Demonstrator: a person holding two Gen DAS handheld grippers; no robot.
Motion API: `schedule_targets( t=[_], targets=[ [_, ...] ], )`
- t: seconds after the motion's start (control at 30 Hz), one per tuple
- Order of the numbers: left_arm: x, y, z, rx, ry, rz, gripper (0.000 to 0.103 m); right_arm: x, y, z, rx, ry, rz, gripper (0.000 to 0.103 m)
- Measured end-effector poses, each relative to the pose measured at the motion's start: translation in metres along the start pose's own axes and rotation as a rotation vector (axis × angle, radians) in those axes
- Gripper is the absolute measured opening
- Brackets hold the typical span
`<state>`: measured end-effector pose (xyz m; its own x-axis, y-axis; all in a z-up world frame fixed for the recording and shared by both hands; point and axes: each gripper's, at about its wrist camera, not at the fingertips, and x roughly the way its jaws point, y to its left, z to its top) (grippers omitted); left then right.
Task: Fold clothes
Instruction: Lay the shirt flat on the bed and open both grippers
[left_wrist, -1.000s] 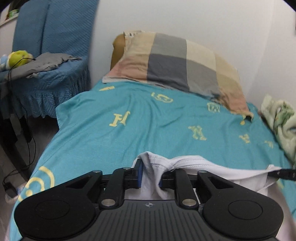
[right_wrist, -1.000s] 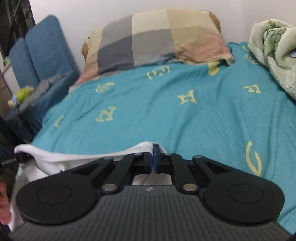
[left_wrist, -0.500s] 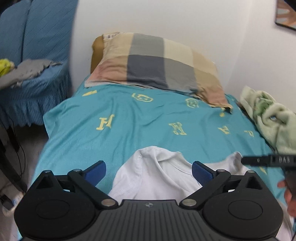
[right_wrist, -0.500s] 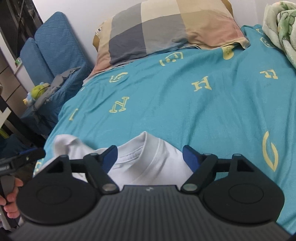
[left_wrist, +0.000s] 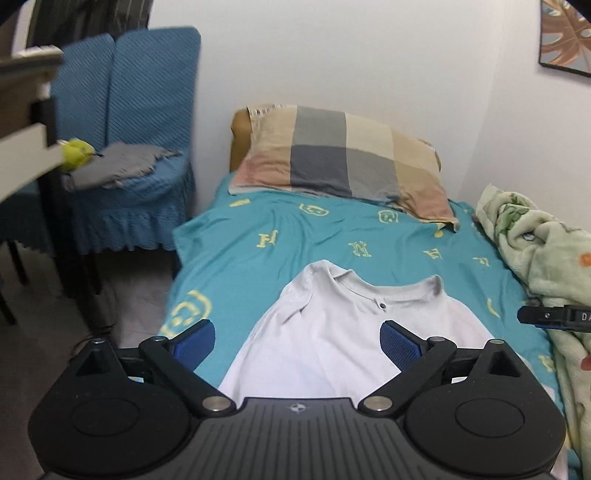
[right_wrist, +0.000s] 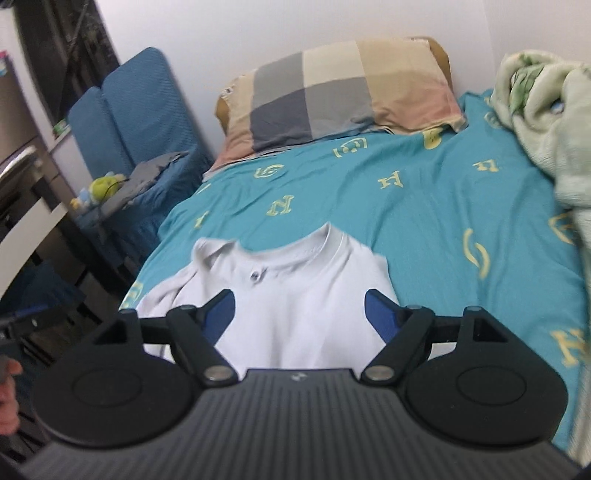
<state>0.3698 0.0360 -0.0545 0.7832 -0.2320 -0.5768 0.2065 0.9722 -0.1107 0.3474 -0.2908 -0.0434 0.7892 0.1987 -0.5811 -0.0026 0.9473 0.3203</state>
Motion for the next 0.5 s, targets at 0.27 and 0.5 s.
schedule_targets(
  t=[0.27,0.5],
  targets=[
    [-0.131,-0.029,-0.035,-0.004,-0.052,-0.022,0.097,-0.115,0.043,-0.055,-0.021,-0.035,-0.003,0.079],
    [-0.219,-0.063,-0.085,0.069,-0.165,0.048,0.096,-0.189,0.079,-0.108,-0.043,-0.127,0.013,0.079]
  ],
)
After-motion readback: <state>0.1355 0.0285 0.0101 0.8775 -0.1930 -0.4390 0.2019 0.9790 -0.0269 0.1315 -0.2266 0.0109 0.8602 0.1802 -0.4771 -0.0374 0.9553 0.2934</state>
